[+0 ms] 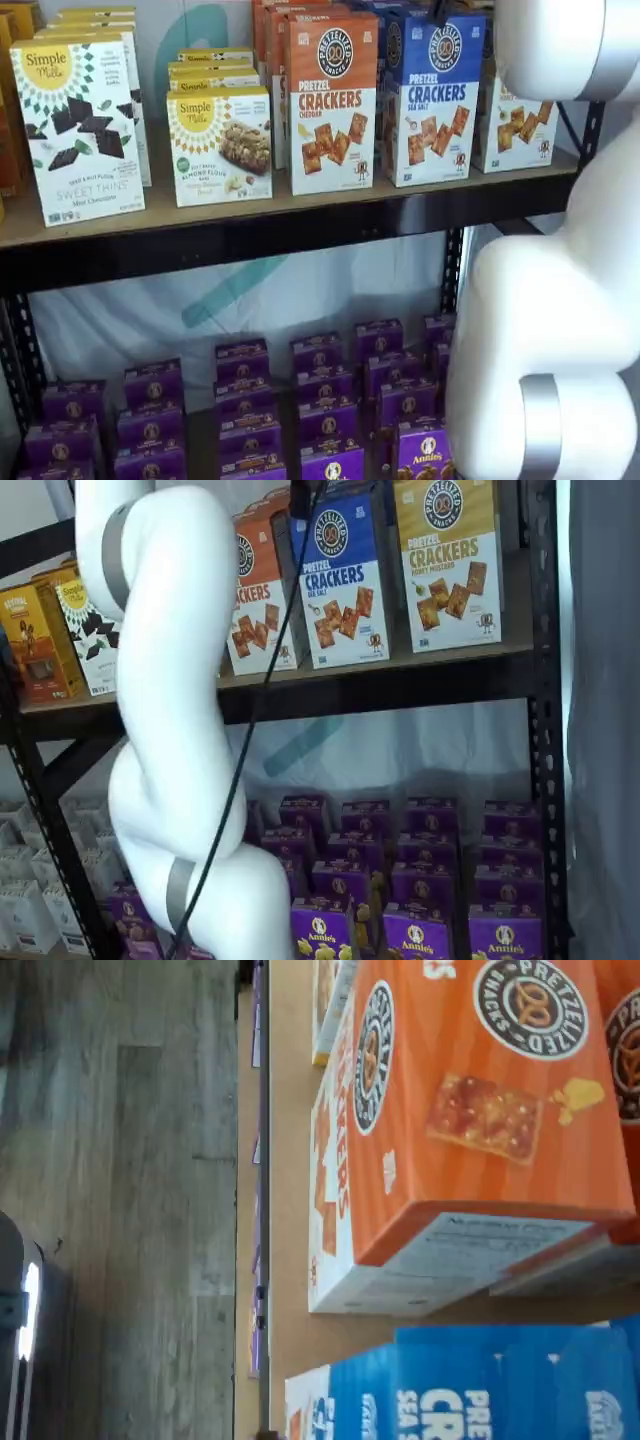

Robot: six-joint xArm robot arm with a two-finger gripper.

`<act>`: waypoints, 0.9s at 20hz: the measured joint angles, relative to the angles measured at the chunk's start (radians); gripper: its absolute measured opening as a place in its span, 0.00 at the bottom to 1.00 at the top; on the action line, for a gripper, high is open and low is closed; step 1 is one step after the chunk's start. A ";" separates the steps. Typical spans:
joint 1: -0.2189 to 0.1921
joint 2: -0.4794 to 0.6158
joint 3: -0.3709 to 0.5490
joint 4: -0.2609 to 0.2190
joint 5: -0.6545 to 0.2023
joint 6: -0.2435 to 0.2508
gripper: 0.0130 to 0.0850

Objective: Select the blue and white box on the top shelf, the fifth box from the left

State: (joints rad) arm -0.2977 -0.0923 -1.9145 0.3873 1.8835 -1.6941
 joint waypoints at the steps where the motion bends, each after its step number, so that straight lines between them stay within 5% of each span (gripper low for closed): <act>1: -0.002 0.005 -0.003 0.000 -0.001 -0.002 1.00; 18: 0.031 0.023 0.006 -0.067 -0.041 -0.011 1.00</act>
State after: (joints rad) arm -0.2670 -0.0698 -1.9085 0.3206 1.8422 -1.7052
